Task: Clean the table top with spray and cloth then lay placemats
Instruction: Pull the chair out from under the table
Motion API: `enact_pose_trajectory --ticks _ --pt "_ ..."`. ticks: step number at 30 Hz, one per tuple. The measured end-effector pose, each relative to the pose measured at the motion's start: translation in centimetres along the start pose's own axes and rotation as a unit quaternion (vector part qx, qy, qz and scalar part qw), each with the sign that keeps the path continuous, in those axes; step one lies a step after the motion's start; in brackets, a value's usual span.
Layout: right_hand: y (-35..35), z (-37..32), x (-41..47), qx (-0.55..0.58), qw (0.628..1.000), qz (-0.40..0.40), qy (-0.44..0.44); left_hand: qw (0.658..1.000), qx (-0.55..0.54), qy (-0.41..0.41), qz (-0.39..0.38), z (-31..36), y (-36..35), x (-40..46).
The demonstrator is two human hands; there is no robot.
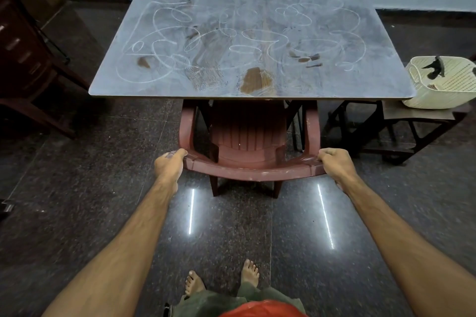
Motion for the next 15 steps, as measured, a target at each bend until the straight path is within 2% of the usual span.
enact_pose_trajectory --ticks 15 --pt "0.12 0.32 0.46 0.013 1.0 0.012 -0.009 1.0 -0.009 -0.007 -0.014 0.03 -0.34 -0.03"
Point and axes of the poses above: each hand's wrist, its own x-axis towards the middle knuckle, its own y-axis out of the back of the hand, z = x × y, the point moved 10 cm from there along x, towards the middle knuckle, and after that the axes turned 11 degrees about z, right-handed, at the moved point
